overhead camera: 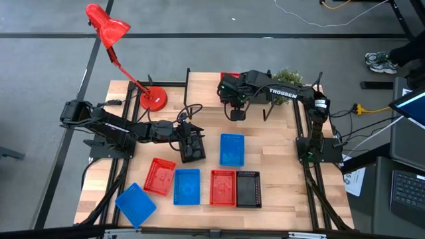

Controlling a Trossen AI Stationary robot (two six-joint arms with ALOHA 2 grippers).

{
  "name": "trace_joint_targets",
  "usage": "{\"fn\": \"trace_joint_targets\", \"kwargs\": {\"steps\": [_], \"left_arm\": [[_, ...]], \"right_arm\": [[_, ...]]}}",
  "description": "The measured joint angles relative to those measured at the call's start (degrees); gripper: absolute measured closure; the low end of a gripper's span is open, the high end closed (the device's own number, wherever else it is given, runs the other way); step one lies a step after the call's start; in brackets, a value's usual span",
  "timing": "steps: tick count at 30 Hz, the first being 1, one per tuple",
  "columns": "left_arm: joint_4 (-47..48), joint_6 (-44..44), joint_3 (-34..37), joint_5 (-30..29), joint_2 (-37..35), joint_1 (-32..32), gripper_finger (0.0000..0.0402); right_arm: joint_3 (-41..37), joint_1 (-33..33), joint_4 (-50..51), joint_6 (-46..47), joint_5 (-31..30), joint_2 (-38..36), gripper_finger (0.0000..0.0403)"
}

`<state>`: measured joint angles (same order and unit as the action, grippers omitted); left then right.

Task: Stack baskets on shelf by color
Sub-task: Put the right red bin on the shelf, then put the center blue bin on the shelf

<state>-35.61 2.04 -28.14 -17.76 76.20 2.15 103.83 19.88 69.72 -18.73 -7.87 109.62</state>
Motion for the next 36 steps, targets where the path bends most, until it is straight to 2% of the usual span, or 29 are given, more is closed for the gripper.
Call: {"fn": "trace_joint_targets", "kwargs": {"steps": [11,20,26,31,36], "left_arm": [[0.0,0.0,0.0,0.0,0.0,0.0,0.0285],[0.0,0.0,0.0,0.0,0.0,0.0,0.0285],[0.0,0.0,0.0,0.0,0.0,0.0,0.0285],[0.0,0.0,0.0,0.0,0.0,0.0,0.0285],[0.0,0.0,0.0,0.0,0.0,0.0,0.0285]], "right_arm": [[0.0,0.0,-0.9,1.5,-0.1,0.0,0.0327],[0.9,0.0,0.0,3.1,-0.1,0.0,0.0325],[5.6,-0.1,3.3,3.0,0.0,0.0,0.0324],[9.6,-0.3,6.1,3.2,3.5,0.0,0.0324],[11.2,-1.1,7.9,3.2,3.9,0.0,0.0324]]}}
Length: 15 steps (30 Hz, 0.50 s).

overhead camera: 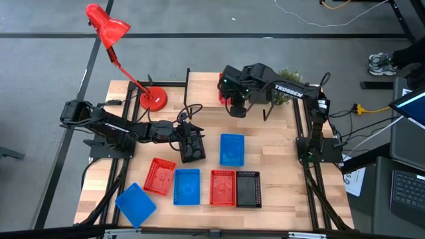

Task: Stack baskets on shelf by color
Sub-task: Put the center blue bin on the shelf

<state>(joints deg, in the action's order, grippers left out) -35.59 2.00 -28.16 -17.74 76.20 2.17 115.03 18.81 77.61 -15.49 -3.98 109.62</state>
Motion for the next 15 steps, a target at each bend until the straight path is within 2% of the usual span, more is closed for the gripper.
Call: {"fn": "trace_joint_targets", "kwargs": {"steps": [5,11,15], "left_arm": [[0.0,0.0,0.0,0.0,0.0,0.0,0.0285],[0.0,0.0,0.0,0.0,0.0,0.0,0.0285],[0.0,0.0,0.0,0.0,0.0,0.0,0.0285]], "right_arm": [[1.6,-1.3,2.2,2.7,2.2,0.0,0.0324],[3.8,-5.4,8.7,8.0,18.9,0.0,0.0324],[4.0,-9.5,12.4,8.0,23.5,-0.2,0.0324]]}}
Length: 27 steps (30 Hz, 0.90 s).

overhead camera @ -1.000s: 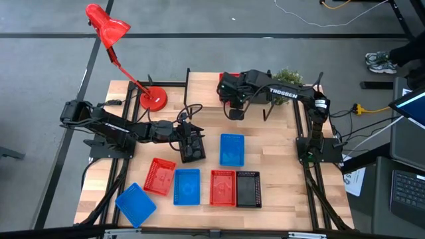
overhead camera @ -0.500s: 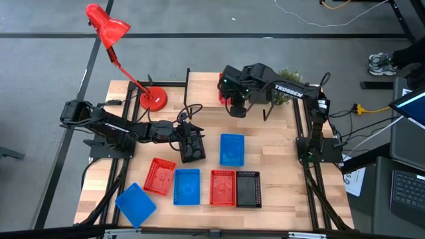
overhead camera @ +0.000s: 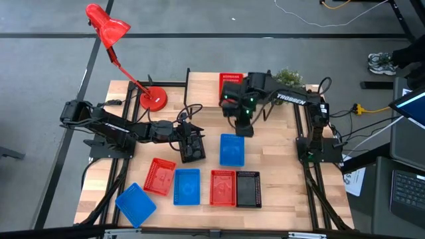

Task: Stack baskets on shelf by color
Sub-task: Put the center blue bin on the shelf

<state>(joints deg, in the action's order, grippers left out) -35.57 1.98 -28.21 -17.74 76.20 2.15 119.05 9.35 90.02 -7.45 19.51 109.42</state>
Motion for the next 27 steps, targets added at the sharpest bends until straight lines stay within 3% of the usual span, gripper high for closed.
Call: {"fn": "trace_joint_targets", "kwargs": {"steps": [10,19,24,27], "left_arm": [[0.0,-0.1,0.0,0.0,0.0,0.0,0.0285],[0.0,-0.3,0.0,0.7,0.0,0.0,0.0285],[0.0,-0.4,0.0,1.1,0.0,0.0,0.0285],[0.0,-0.4,0.0,1.1,0.0,0.0,0.0285]], "right_arm": [[-3.2,-9.6,-0.3,0.8,-0.2,-0.7,0.0324],[-8.1,-15.6,-1.8,-0.1,-7.7,-0.7,0.0325],[-12.8,-15.9,0.4,6.7,-11.4,-0.7,0.0325],[-17.2,-15.8,-0.1,10.4,-8.4,-1.0,0.0324]]}}
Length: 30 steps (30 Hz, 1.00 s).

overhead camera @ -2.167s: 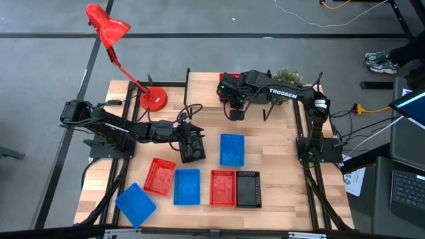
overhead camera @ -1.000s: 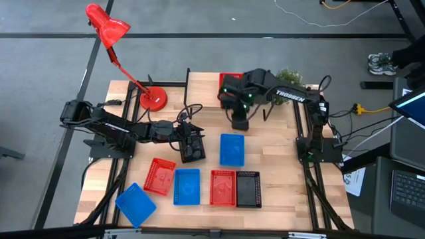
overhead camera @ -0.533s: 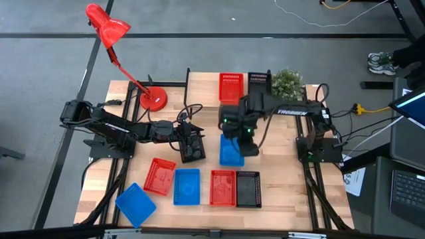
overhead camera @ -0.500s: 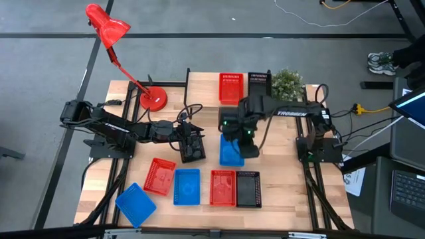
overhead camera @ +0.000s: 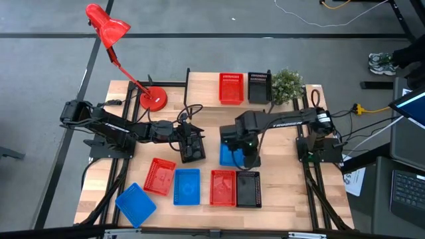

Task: Stack baskets on shelf by color
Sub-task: Put the center blue bin on the shelf

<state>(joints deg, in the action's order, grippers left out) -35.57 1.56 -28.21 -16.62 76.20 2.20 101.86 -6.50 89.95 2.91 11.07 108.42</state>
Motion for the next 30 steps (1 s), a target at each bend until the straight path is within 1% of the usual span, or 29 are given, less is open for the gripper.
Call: {"fn": "trace_joint_targets", "kwargs": {"steps": [2,7,12,18,21,23,25,27,30], "left_arm": [[0.0,0.0,0.0,-0.3,0.0,0.0,0.0285],[0.0,-0.9,0.0,-0.7,0.0,0.0,0.0285],[-0.2,-3.0,0.0,-0.7,0.0,0.0,0.0285],[-0.1,-3.0,0.0,-0.7,0.0,0.0,0.0285],[0.0,-3.0,0.0,-0.7,0.0,0.0,0.0285],[0.0,-3.0,0.0,-0.7,0.0,0.0,0.0285],[0.0,-3.0,0.0,-0.7,0.0,0.0,0.0285],[0.0,-3.0,0.0,-0.7,0.0,0.0,0.0285],[0.0,-3.0,0.0,-0.7,0.0,0.0,0.0285]], "right_arm": [[-3.0,-0.1,0.0,-0.2,2.5,-0.2,0.0324],[-12.5,-0.1,-0.1,1.4,5.1,-1.1,0.0324],[-22.6,-0.1,0.1,5.9,5.1,-3.8,0.0324],[-30.3,-0.5,-0.1,5.4,5.4,-7.9,0.0324],[-34.7,-1.5,0.0,5.9,6.3,-13.5,0.0324],[-38.0,-2.0,0.0,8.5,7.9,-18.4,0.0324],[-40.7,-2.8,0.1,13.0,8.1,-24.1,0.0324],[-43.2,-4.0,-0.5,18.7,6.7,-29.8,0.0324],[-46.5,-4.8,-4.5,24.9,5.0,-36.7,0.0325]]}}
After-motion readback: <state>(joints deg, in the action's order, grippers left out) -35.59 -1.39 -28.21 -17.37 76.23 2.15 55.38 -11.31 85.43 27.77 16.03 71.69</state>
